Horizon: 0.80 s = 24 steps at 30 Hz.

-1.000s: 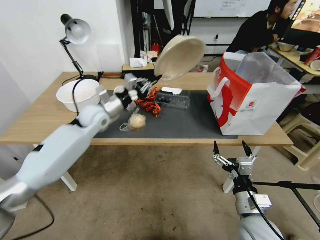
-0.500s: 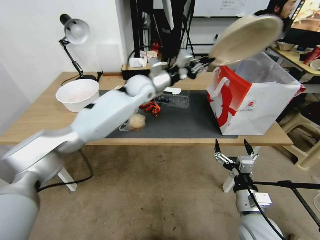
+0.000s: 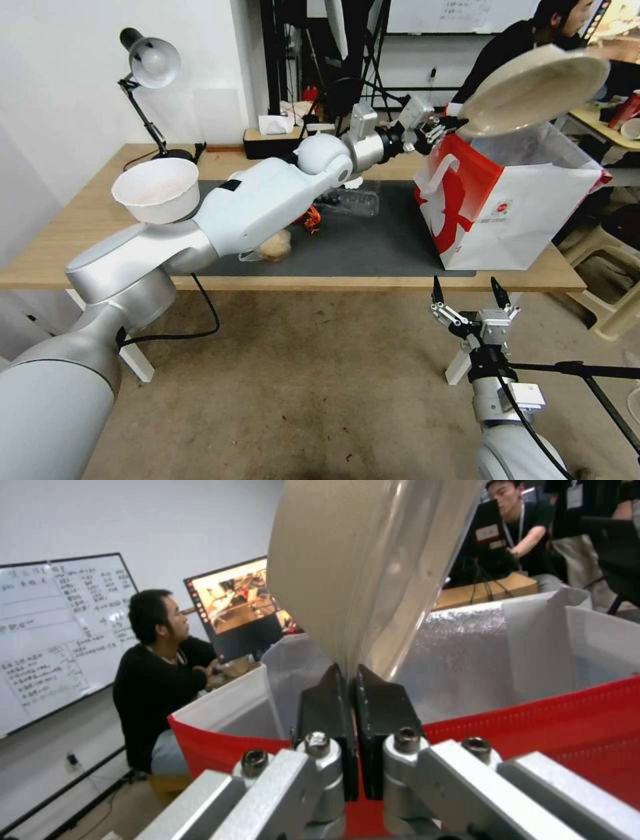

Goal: Pick up the trash from the table and place it into the takeout bag.

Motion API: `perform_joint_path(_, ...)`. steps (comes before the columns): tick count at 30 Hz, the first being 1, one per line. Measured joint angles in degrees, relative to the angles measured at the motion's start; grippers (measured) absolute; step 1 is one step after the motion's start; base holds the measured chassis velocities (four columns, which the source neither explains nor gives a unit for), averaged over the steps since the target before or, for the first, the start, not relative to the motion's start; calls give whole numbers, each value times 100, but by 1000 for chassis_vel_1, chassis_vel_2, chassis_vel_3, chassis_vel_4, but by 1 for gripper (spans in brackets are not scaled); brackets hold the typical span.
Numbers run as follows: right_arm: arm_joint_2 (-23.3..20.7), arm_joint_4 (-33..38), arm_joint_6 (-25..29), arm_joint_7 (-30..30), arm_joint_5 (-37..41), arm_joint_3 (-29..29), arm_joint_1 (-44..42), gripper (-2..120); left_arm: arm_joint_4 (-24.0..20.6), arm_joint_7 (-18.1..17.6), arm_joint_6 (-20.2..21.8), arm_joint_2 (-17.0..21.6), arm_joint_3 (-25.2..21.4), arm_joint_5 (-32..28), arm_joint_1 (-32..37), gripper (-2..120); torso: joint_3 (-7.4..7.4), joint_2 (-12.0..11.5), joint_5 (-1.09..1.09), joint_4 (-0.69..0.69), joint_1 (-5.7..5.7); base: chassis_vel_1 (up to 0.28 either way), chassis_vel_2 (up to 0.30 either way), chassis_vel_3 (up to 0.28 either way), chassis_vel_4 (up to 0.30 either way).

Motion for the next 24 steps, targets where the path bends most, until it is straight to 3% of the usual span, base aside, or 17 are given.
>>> perform_joint_path(2, 2, -1, 2, 0, 1, 0, 2, 100, -7, -22, 18, 0, 0, 3, -2, 1, 0, 0, 0, 0, 0, 0, 0, 0, 0)
perform_joint_path(9, -12, 0, 4, 0, 16, 7, 21, 100, -112, -183, 96, 37, -51, -3, 14, 30, 0, 0, 0, 0, -1, 0, 0, 0, 0)
perform_joint_path(14, -17, 9, 4, 4, 19, 15, 15, 100, -195, -256, 107, 77, -122, -17, 59, 42, 0, 0, 0, -1, 0, 0, 0, 0, 0)
perform_joint_path(19, -17, 34, 3, 14, 21, 31, 2, 100, -493, -530, 108, 214, -366, -145, 240, 60, 0, 0, 0, -2, -1, 0, 0, 0, 0)
perform_joint_path(24, -11, 62, -15, 15, 22, 35, 10, 100, -1014, -996, 112, 583, -681, -405, 607, 79, 0, 1, -2, 0, -2, 0, 0, 0, 0)
